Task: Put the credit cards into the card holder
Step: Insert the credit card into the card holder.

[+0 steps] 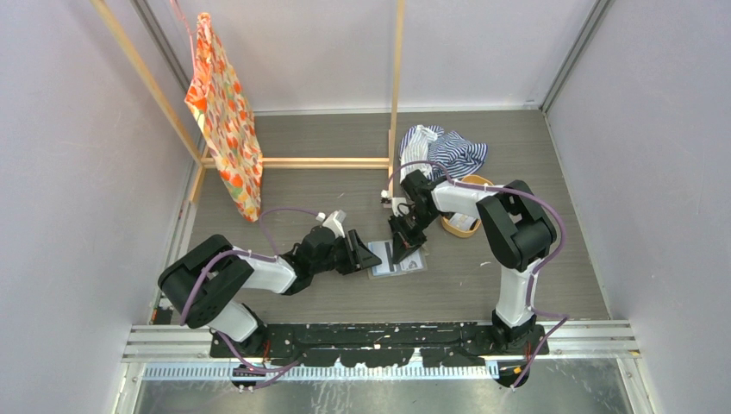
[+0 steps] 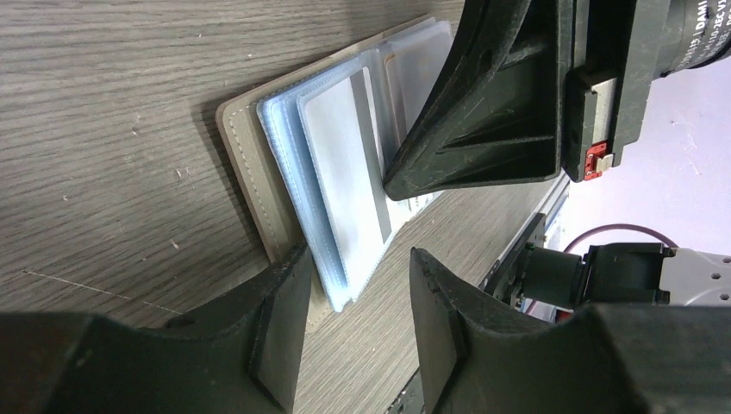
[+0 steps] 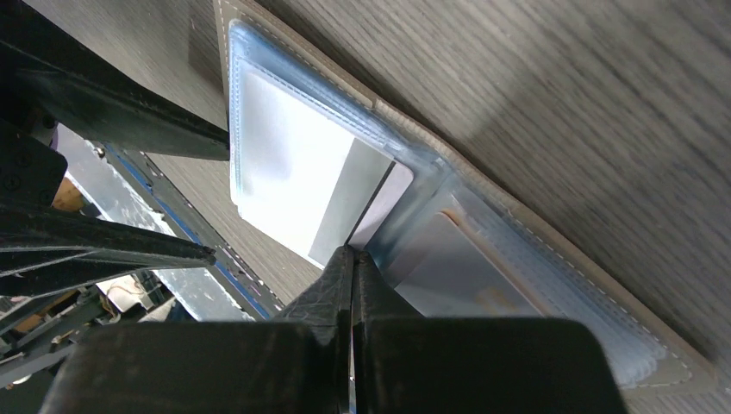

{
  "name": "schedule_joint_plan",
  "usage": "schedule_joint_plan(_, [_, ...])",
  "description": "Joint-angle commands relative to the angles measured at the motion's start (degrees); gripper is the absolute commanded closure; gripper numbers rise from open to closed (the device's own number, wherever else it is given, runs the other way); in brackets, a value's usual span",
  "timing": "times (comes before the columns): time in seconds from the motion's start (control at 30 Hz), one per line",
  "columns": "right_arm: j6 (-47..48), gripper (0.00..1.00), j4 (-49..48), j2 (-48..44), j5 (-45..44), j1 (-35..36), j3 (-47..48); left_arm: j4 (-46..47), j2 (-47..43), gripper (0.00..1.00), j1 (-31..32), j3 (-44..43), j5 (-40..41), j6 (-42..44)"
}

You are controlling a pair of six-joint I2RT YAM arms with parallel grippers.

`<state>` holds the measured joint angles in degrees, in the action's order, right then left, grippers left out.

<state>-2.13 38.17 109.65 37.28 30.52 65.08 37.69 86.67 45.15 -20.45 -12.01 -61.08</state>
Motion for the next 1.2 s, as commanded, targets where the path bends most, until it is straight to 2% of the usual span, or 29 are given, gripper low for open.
schedule_joint_plan(0.0, [-0.13,0.99,0.65,0.42,1.57,0.22,2.55,3.29,-0.04,0.53,0.12,-0.56,-0.19,0.72])
schedule_joint_plan(0.33, [4.32,0.98,2.72,-4.24,2.84,-0.33,3.06,-0.52,-3.98,0.53,0.12,-0.85,1.15,2.56])
schedule_joint_plan(0.87, [2.5,0.99,4.45,4.69,-0.62,-0.25,5.06,-0.38,-5.01,0.54,0.12,-1.37,0.98,2.9])
schedule_joint_plan(1.17, [2.2,0.99,5.31,6.59,-1.94,-0.24,5.58,1.78,-3.98,0.53,0.12,-0.82,1.2,1.76])
